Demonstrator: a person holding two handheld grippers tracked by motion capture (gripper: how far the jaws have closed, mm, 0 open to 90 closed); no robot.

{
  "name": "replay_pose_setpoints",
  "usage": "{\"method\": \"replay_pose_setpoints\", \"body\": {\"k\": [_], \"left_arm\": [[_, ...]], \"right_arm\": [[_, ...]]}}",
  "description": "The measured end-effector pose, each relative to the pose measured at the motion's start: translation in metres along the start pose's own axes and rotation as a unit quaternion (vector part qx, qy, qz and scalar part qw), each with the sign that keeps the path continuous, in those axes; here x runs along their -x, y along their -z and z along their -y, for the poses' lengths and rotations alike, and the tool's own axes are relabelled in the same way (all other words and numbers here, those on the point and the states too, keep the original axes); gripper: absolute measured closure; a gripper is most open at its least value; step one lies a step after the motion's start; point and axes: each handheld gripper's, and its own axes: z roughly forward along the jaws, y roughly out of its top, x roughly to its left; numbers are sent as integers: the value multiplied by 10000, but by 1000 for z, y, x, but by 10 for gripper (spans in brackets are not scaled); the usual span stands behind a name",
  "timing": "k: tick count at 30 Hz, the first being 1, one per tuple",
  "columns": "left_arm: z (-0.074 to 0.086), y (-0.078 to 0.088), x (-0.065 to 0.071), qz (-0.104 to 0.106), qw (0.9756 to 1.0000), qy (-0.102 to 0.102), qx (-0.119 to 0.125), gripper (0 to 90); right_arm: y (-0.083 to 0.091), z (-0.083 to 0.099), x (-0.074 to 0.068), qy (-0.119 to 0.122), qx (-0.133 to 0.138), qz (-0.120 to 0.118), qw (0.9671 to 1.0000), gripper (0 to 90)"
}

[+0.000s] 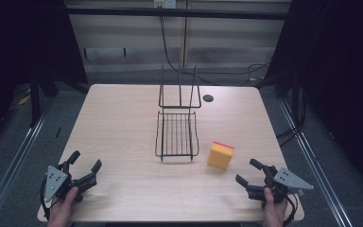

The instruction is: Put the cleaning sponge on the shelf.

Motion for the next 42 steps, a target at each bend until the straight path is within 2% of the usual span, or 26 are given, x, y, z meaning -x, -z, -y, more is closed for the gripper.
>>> {"method": "replay_pose_setpoints", "body": {"k": [4, 6, 10, 13, 18, 20, 22, 24, 27, 28, 30, 34, 36, 42], "left_arm": [[0, 0, 0, -1, 10000, 15, 11, 156], [0, 0, 0, -3, 10000, 12, 13, 156], [0, 0, 0, 1, 10000, -1, -3, 156], [0, 0, 0, 2, 10000, -2, -2, 156], [0, 0, 0, -4, 10000, -5, 0, 156], [0, 0, 0, -4, 10000, 22, 21, 156], [0, 0, 0, -4, 10000, -4, 0, 156], [0, 0, 0, -1, 10000, 0, -3, 156], [0, 0, 0, 1, 10000, 0, -3, 156], [0, 0, 0, -4, 10000, -3, 1, 156], [0, 0, 0, 2, 10000, 0, -1, 156], [0, 0, 0, 2, 10000, 1, -2, 156], [0, 0, 0, 0, 10000, 0, -1, 156], [0, 0, 0, 6, 10000, 9, 0, 156]], "right_arm": [[2, -6, 2, 31, 55, 47, 10000, 134], [1, -8, 3, 24, -8, 16, 10000, 134], [-3, -12, 5, 50, -77, -167, 9998, 203], [-7, -17, 5, 135, -189, -210, 9995, 198], [-13, -25, 10, 22, -187, -365, 9992, 135], [-16, -29, 11, 48, -254, -429, 9987, 153], [-18, -32, 11, 133, -372, -492, 9980, 175], [-19, -36, 13, 191, -298, -667, 9971, 245], [-24, -40, 18, 263, -341, -737, 9964, 219], [-26, -42, 20, 232, -332, -832, 9957, 227], [-30, -44, 22, 296, -422, -772, 9957, 225], [-39, -50, 27, 356, -555, -840, 9943, 231], [-43, -52, 29, 351, -534, -932, 9936, 236], [-56, -59, 29, 408, -581, -1131, 9910, 241]]}}
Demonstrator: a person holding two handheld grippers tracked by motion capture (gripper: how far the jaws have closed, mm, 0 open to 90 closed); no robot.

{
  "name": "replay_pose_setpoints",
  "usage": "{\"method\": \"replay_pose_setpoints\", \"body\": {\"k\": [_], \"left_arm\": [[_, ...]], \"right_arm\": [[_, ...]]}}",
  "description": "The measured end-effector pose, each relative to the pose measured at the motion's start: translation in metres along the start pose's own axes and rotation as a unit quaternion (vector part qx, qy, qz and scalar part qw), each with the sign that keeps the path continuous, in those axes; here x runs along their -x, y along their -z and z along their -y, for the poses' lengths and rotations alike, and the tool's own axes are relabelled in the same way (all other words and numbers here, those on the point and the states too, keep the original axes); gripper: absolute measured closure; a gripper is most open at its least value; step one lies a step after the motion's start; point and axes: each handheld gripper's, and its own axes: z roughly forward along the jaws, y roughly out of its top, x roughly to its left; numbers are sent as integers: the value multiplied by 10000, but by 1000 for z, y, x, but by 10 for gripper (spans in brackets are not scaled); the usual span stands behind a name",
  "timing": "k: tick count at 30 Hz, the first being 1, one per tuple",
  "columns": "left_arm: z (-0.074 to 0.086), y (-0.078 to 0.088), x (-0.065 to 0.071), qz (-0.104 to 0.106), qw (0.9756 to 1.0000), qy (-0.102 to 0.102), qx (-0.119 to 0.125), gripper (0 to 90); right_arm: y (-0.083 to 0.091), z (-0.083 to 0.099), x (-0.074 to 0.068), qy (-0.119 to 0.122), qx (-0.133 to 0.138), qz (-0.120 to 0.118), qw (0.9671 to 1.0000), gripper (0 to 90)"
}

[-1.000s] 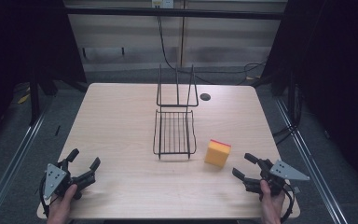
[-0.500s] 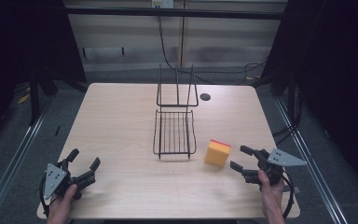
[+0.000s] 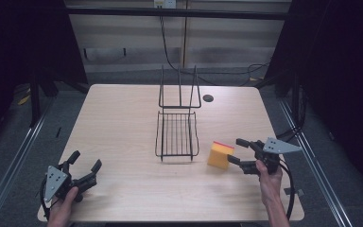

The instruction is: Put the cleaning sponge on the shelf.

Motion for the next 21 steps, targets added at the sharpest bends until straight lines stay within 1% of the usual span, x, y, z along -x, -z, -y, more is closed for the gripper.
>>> {"method": "replay_pose_setpoints", "body": {"k": [2, 3, 5, 6, 7, 9, 10, 13, 15, 16, 17, 19, 21], "left_arm": [[0, 0, 0, -4, 10000, -7, 0, 156], [0, 0, 0, -4, 10000, 21, 21, 156], [0, 0, 0, -4, 10000, 18, 19, 156], [0, 0, 0, -4, 10000, -9, -1, 156], [0, 0, 0, -8, 10000, 16, 24, 157], [0, 0, 0, -4, 10000, -9, -2, 156], [0, 0, 0, -4, 10000, -9, -2, 157], [0, 0, 0, -4, 10000, -6, -1, 156], [0, 0, 0, 0, 10000, 29, 23, 156], [0, 0, 0, 0, 10000, 29, 23, 157], [0, 0, 0, -4, 10000, 15, 18, 156], [0, 0, 0, 7, 10000, 11, 0, 157], [0, 0, 0, -10, 10000, -16, 0, 157]], "right_arm": [[-4, -2, 0, 40, -47, -86, 9999, 241], [-6, -3, 1, 56, -66, -87, 9999, 241], [-9, -3, 2, 44, -70, -118, 9999, 244], [-12, -2, 5, 11, -37, -111, 9999, 243], [-13, 0, 6, -23, -26, -147, 9999, 243], [-16, 1, 8, -35, -109, -135, 9998, 243], [-16, 1, 8, -35, -109, -135, 9998, 243], [-21, 4, 8, -52, -117, -171, 9998, 260], [-23, 5, 9, -43, -97, -238, 9997, 296], [-23, 5, 9, -43, -97, -238, 9997, 296], [-26, 7, 8, -49, -102, -286, 9995, 303], [-29, 8, 8, 0, -126, -299, 9995, 315], [-31, 9, 8, -24, -141, -328, 9994, 329]]}}
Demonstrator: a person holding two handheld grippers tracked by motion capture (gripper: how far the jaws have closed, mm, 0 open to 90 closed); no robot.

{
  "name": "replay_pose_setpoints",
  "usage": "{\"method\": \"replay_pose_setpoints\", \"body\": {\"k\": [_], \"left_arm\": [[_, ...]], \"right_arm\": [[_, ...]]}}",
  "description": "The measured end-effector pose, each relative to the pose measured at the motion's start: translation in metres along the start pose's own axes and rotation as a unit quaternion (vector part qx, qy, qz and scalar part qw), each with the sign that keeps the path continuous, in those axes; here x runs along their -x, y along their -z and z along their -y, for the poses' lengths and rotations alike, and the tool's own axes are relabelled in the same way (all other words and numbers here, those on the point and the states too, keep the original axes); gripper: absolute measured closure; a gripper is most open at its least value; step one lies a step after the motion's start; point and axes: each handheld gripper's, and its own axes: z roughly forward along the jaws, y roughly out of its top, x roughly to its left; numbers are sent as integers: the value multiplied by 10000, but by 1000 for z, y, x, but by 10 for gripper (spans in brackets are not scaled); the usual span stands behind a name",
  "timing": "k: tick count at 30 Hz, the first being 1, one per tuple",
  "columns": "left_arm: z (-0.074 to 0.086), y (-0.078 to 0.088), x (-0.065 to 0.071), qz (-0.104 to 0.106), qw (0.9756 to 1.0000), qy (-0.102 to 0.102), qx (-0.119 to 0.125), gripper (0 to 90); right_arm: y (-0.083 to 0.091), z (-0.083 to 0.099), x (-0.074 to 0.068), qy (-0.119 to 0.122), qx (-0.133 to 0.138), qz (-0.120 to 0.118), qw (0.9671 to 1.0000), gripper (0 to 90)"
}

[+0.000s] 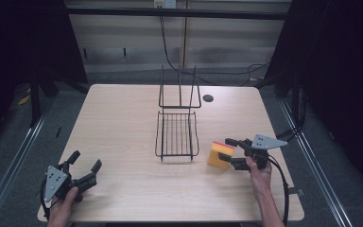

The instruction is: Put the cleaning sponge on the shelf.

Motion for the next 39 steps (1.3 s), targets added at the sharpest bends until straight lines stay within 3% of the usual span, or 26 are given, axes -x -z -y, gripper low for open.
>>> {"method": "replay_pose_setpoints", "body": {"k": [8, 17, 39], "left_arm": [[0, 0, 0, 6, 10000, 36, 22, 156], [0, 0, 0, 3, 10000, 26, 20, 156], [0, 0, 0, 5, 10000, 32, 17, 156]], "right_arm": [[-6, 5, 3, 44, 26, -185, 9998, 426], [-10, 8, 3, 45, 51, -198, 9998, 573], [1, -3, 0, 144, 140, -193, 9996, 596]]}}
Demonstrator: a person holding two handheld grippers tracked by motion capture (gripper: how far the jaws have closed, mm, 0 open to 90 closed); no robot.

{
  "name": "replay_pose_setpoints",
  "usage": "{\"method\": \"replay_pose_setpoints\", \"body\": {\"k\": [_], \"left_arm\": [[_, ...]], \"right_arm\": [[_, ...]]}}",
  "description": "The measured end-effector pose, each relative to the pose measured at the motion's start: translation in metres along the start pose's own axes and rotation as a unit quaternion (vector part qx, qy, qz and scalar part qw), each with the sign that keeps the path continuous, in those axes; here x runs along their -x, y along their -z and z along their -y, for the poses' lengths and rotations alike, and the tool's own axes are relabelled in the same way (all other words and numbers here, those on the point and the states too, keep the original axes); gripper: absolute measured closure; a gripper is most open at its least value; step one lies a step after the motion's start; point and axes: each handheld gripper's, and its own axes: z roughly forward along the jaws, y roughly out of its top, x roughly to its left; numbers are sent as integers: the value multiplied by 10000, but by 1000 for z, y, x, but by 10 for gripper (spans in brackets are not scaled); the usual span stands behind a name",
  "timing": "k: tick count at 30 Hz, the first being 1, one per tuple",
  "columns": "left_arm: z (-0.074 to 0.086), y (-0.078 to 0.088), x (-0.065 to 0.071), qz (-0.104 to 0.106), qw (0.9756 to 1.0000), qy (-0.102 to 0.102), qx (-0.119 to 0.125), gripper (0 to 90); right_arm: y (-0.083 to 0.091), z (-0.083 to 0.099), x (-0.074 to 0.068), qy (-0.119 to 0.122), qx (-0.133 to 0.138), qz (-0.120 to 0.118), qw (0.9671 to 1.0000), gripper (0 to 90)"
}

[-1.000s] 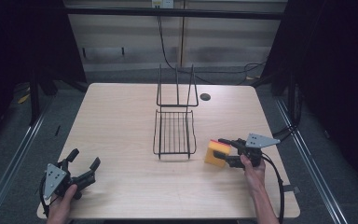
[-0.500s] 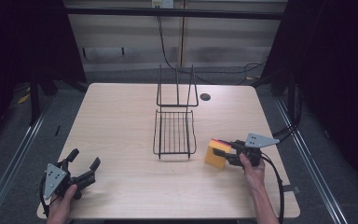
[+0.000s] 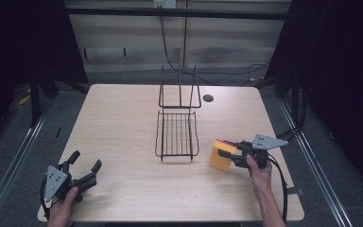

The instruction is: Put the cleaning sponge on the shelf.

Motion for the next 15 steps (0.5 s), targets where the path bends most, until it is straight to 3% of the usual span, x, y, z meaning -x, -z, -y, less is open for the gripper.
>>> {"method": "replay_pose_setpoints", "body": {"k": [15], "left_arm": [[0, 0, 0, 11, 10000, -10, -14, 156]], "right_arm": [[-3, -29, -4, 245, -13, -225, 9994, 597]]}}
